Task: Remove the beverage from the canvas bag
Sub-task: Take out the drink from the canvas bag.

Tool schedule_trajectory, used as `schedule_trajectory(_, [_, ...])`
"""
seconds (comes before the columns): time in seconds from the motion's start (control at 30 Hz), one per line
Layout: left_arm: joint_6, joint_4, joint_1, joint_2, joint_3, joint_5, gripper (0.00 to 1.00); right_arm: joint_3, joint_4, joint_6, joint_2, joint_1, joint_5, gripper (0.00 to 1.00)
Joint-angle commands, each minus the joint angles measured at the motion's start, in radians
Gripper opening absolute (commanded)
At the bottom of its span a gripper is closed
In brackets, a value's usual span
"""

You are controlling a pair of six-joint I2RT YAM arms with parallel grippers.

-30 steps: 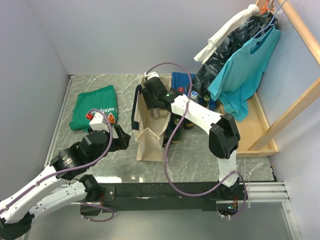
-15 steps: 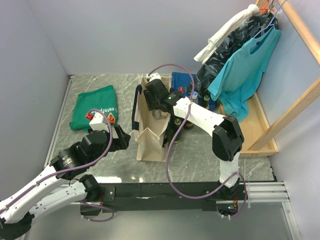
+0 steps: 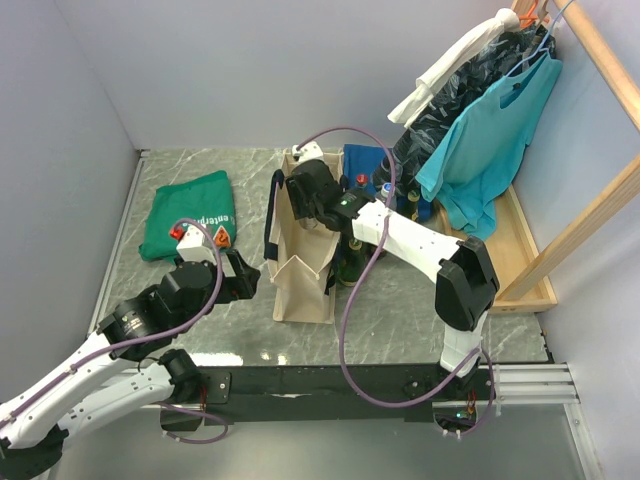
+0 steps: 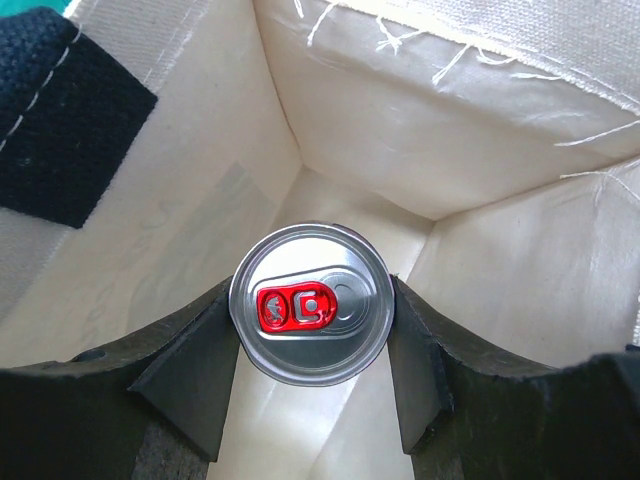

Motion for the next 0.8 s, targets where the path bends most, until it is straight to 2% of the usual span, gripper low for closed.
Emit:
schedule_trajectory(0.0, [-0.005,0.017,-0.004,-0.010,0.015,-0.008,0.96,-0.006,0.111,-0.009,-0.082,0.016,0.047,0.00])
schedule_trajectory(0.27, [-0.008,0.014,-0.004,-0.016,0.015,-0.013,0.96,-0.019,0.123,-0.011,-0.101,0.022,0.061,0.00])
schedule_trajectory(0.5, [-0.013,0.009,-0.004,-0.013,0.016,-0.022,0.96,0.073,0.034,-0.026,-0.075,0.028,0.046,0.00])
schedule_trajectory(0.77, [-0.014,0.006,-0.004,-0.007,0.016,-0.024,0.96,0.038,0.066,-0.014,-0.101,0.034,0.044,0.00])
